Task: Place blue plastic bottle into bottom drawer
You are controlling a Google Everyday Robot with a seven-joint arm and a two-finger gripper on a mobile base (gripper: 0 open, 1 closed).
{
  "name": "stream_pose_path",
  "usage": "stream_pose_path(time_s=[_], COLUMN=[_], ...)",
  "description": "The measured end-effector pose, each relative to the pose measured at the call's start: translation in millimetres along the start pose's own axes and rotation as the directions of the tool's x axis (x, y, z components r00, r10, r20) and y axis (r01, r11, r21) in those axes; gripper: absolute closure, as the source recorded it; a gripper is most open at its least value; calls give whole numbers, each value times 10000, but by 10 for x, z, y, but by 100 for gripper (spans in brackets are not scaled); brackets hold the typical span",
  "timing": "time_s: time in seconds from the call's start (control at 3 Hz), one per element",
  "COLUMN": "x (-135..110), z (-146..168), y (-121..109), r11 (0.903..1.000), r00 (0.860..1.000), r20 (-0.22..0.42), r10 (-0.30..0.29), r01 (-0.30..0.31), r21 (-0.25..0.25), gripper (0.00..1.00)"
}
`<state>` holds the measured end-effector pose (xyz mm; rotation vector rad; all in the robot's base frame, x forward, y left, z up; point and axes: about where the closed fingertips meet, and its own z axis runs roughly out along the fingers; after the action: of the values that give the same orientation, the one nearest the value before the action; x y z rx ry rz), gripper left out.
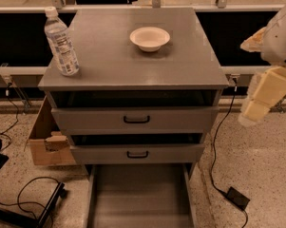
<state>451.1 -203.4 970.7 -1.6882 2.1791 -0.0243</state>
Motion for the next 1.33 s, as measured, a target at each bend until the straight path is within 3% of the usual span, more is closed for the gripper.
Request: stream_pose_path(time_s=[0.33,0.67,1.0,1.33], x=[-355,-665,-1032,-1414], z=[363,700,914,995], y=[-148,-341,-456,-609], r11=[9999,9954,9829,9705], r00=[9879,9376,8457,7378], r20=[1545,3342,5032,6409], r10=[121,959,1776,2119], r01=[-102,-926,-1777,-2358], r21=[-131,-259,-483,-494], gripper=[0,0,0,0])
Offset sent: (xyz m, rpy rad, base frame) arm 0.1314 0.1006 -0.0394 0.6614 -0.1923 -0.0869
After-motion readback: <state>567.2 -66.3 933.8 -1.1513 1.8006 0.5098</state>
